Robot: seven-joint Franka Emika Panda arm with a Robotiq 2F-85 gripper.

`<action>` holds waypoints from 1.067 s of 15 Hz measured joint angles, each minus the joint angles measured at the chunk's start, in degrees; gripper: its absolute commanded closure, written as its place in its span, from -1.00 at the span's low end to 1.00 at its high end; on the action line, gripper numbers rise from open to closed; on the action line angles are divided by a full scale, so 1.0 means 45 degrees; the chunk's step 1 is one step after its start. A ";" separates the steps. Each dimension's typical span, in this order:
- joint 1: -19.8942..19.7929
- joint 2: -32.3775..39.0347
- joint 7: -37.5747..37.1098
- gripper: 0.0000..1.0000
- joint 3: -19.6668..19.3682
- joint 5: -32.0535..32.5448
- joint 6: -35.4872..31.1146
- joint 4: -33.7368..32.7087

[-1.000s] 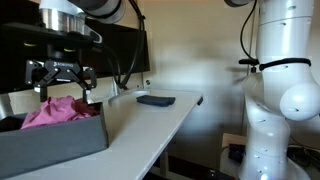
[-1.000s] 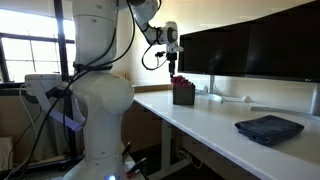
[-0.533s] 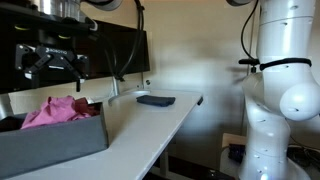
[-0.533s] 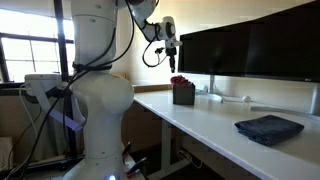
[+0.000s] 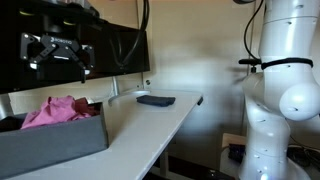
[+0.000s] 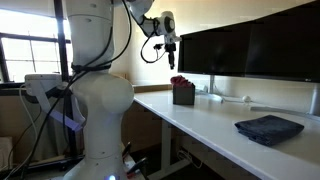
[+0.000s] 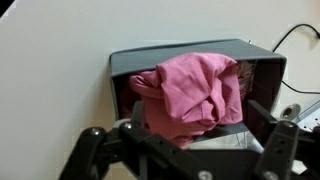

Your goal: Put the pink sheets in the box

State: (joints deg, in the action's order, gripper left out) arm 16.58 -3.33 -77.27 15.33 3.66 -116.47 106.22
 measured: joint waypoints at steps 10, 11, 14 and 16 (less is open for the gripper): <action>-0.0537 -0.2866 0.0121 -1.00 -0.0531 -0.1903 0.0584 0.2669; -0.0624 -0.3219 0.0155 -1.00 -0.0610 -0.1957 0.0675 0.3025; -0.0959 -0.4326 0.0407 -1.00 -0.0942 -0.2054 0.1042 0.4084; -0.1222 -0.5050 0.0657 -1.00 -0.1208 -0.2068 0.1337 0.4744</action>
State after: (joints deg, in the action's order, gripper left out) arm 11.08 -26.05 -74.31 9.90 -5.65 -110.46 127.57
